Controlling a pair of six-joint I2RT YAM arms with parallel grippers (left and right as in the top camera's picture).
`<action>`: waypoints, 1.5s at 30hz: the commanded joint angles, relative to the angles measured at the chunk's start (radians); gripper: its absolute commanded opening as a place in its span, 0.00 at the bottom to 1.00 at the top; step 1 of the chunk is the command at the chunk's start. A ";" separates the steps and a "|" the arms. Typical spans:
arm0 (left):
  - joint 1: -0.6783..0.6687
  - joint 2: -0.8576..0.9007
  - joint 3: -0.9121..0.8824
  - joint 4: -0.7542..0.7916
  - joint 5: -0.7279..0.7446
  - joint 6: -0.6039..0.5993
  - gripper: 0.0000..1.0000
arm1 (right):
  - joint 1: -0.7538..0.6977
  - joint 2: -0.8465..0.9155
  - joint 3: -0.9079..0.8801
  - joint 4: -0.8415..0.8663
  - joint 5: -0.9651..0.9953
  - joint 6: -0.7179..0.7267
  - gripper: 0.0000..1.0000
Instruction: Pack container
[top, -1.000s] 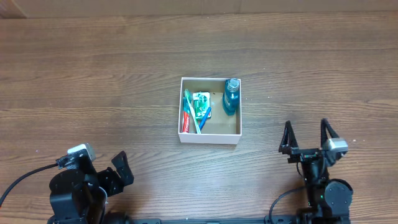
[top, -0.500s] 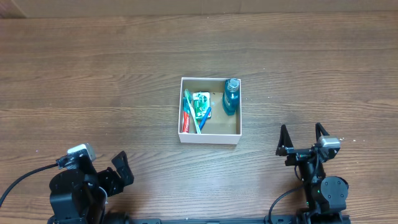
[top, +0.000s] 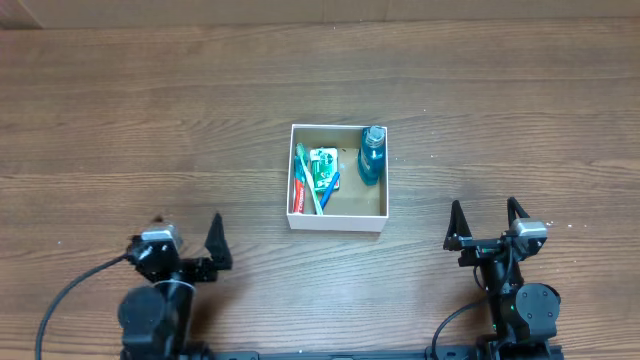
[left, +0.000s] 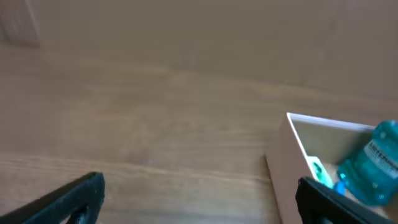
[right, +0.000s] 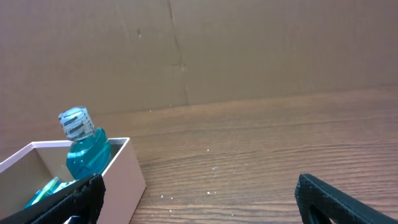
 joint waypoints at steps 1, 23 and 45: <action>-0.008 -0.083 -0.143 0.267 0.000 0.188 1.00 | 0.001 -0.008 -0.010 0.005 0.005 -0.003 1.00; -0.014 -0.084 -0.241 0.280 0.018 0.251 1.00 | 0.001 -0.008 -0.010 0.005 0.005 -0.003 1.00; -0.014 -0.084 -0.241 0.280 0.018 0.250 1.00 | 0.001 -0.008 -0.010 0.005 0.005 -0.003 1.00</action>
